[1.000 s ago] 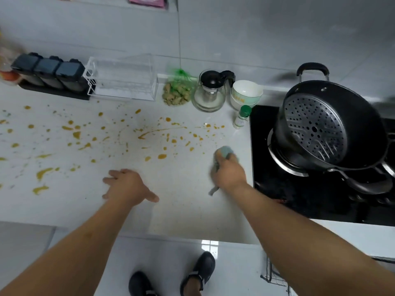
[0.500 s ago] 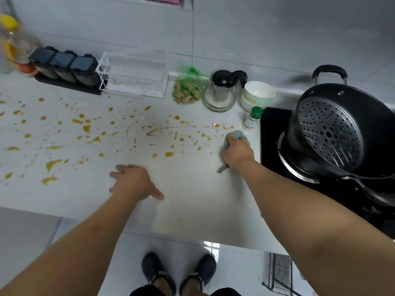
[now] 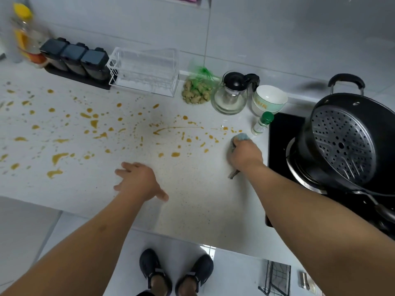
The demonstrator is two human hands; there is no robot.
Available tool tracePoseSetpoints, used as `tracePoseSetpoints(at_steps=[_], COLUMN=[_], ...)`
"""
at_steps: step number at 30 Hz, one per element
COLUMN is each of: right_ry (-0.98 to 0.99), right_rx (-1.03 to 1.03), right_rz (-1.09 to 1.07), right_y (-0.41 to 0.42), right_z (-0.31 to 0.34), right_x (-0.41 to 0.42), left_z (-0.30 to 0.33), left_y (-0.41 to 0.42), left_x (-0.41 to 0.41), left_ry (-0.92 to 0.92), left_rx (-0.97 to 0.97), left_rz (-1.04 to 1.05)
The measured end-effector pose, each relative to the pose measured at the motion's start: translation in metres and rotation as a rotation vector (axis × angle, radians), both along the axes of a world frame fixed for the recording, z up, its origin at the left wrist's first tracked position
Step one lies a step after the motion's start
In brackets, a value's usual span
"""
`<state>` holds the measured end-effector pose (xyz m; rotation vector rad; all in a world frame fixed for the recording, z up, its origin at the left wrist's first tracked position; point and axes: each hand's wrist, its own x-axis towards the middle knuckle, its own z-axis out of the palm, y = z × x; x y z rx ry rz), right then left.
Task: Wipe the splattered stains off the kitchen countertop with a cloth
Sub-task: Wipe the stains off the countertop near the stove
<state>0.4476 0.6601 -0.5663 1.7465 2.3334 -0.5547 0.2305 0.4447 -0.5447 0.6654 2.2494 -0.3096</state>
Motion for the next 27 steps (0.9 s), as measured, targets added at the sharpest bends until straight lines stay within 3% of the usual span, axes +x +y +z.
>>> tracePoseSetpoints(at_steps=[4, 10, 13, 22, 27], right_ry=[0.054, 0.201, 0.139, 0.086, 0.017], right_rx=[0.022, 0.002, -0.042, 0.051, -0.001], right_rz=[-0.076, 0.176, 0.299, -0.076, -0.097], right_y=[0.002, -0.058, -0.068, 0.011, 0.039], right_z=[-0.004, -0.009, -0.012, -0.012, -0.012], right_x=[-0.024, -0.02, 0.001, -0.011, -0.037], left_z=[0.002, 0.005, 0.004, -0.001, -0.006], left_y=[0.004, 0.006, 0.003, 0.006, 0.007], left_x=[0.0, 0.0, 0.0, 0.0, -0.001], left_ry=[-0.016, -0.019, -0.011, -0.014, -0.006], left_rx=[-0.016, -0.03, -0.007, -0.009, -0.006], left_rz=[0.002, -0.026, -0.022, 0.0, 0.016])
